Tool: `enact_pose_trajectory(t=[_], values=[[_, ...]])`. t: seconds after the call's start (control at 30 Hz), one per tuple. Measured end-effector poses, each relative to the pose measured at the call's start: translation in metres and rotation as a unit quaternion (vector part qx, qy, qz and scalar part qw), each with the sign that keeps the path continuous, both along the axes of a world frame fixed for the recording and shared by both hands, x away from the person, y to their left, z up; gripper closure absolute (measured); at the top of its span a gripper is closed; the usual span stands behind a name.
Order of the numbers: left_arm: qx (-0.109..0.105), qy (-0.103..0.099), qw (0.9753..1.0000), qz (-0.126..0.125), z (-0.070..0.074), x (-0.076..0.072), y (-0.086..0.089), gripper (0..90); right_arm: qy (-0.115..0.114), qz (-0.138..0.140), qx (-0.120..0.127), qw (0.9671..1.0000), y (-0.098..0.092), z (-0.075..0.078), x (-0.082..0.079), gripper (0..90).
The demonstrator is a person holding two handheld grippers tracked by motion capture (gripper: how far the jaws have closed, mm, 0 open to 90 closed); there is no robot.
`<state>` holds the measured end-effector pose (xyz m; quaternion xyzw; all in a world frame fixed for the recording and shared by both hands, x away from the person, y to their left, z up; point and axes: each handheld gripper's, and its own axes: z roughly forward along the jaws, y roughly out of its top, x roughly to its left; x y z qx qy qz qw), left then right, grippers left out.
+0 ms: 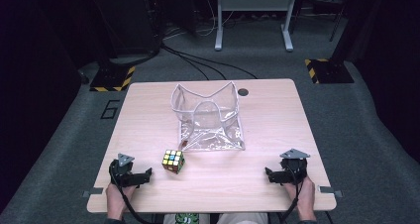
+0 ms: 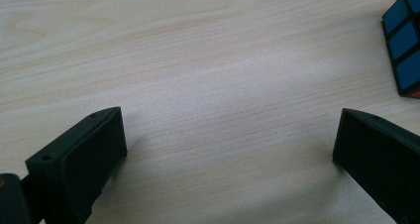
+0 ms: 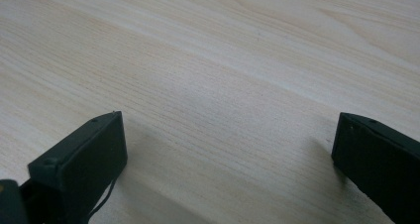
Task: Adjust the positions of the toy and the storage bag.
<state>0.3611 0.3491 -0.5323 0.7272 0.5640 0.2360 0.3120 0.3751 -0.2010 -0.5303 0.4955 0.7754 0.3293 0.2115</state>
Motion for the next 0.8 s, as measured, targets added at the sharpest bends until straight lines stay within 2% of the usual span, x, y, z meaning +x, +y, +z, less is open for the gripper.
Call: enact_pose_trajectory(t=[0.3, 0.5, 0.8], values=[[0.0, 0.0, 1.0, 0.004, -0.0001, -0.0005, -0.0008, 0.0, -0.001, -0.004, 0.001, 1.0, 0.0003, -0.0002, 0.0008, 0.0], [-0.001, 0.0, 1.0, 0.002, 0.0, -0.0004, -0.0014, 0.3, 0.0, 0.009, 0.0, 1.0, -0.0003, 0.0, 0.0053, 0.0], [-0.001, 0.0, 1.0, 0.0, 0.0, -0.0001, -0.0015, 0.2, -0.002, 0.007, -0.003, 1.0, -0.0004, -0.0001, 0.005, 0.0]])
